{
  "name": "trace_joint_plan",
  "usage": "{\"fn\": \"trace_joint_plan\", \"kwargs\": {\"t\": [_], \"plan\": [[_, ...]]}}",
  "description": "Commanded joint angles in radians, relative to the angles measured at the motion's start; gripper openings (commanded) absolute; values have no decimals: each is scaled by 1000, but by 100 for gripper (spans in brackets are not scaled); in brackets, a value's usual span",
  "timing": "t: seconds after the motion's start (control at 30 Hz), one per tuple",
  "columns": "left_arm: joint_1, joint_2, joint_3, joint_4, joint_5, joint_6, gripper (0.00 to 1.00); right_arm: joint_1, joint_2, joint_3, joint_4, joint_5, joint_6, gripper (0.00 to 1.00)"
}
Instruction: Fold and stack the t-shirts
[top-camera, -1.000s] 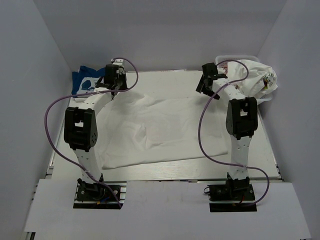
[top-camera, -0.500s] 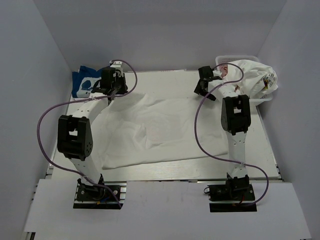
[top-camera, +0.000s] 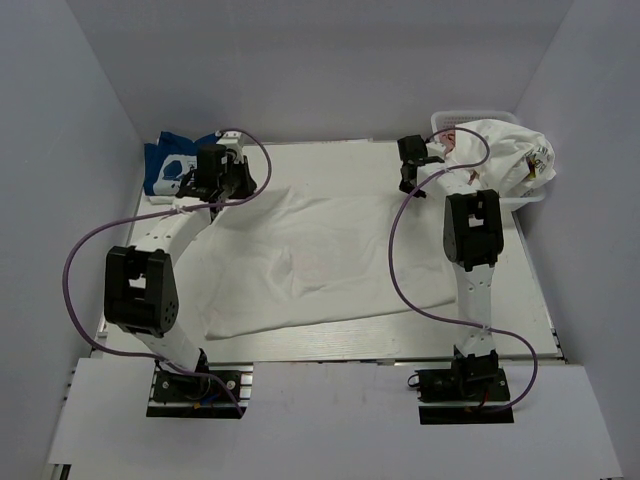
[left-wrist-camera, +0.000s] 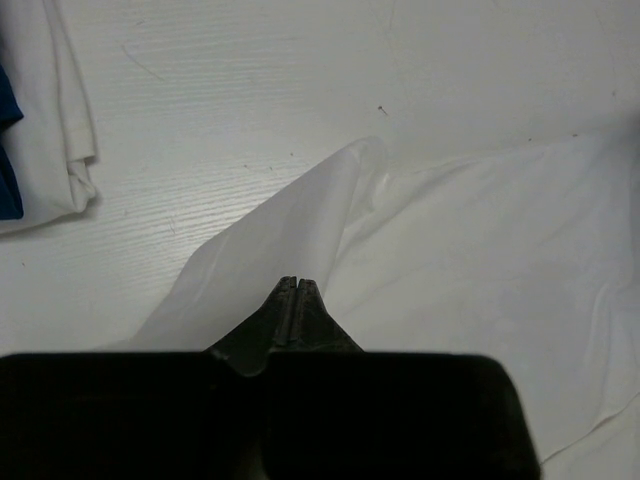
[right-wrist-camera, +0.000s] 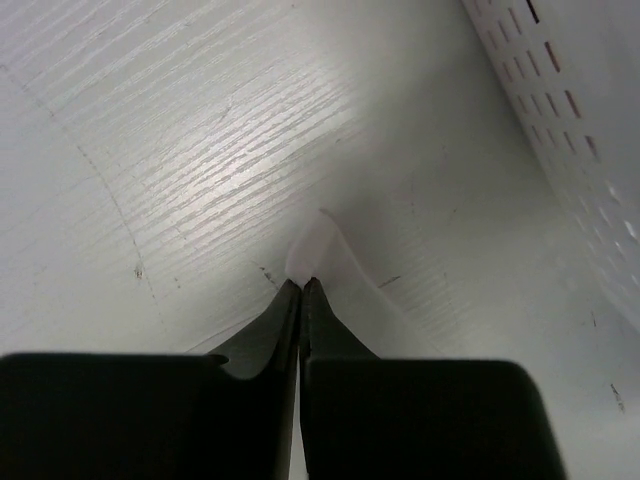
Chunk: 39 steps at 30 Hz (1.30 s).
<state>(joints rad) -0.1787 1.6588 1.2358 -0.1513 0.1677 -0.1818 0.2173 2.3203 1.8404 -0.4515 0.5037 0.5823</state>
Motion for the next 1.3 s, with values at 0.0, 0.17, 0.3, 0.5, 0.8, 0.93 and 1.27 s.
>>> {"fn": "trace_joint_plan", "kwargs": {"t": [0.0,0.17,0.3,0.5,0.8,0.93,1.27], "plan": [[-2,-83,-25,1,16,-24,0,-1,-59,-15,30,-7,-19,0],[-2,-175,-81,-11,16,-85,0,8,-150,-110,86,-13,-56,0],[-2,-270,-168,-40,26,-177,0,19,-318,-277,154,-47,-84,0],[-2,-461,-346,-100,-13,-329,0,19,-515,-570,289,-137,-136,0],[-2,-708,-427,-299,-153,-426,0,17,-714,-743,316,-165,-147,0],[-2,-800,-459,-385,-217,-438,0,14,-766,-791,303,-128,-138,0],[-2,-906,-558,-496,-247,-510,0,8,-880,-903,260,-73,-136,0]]}}
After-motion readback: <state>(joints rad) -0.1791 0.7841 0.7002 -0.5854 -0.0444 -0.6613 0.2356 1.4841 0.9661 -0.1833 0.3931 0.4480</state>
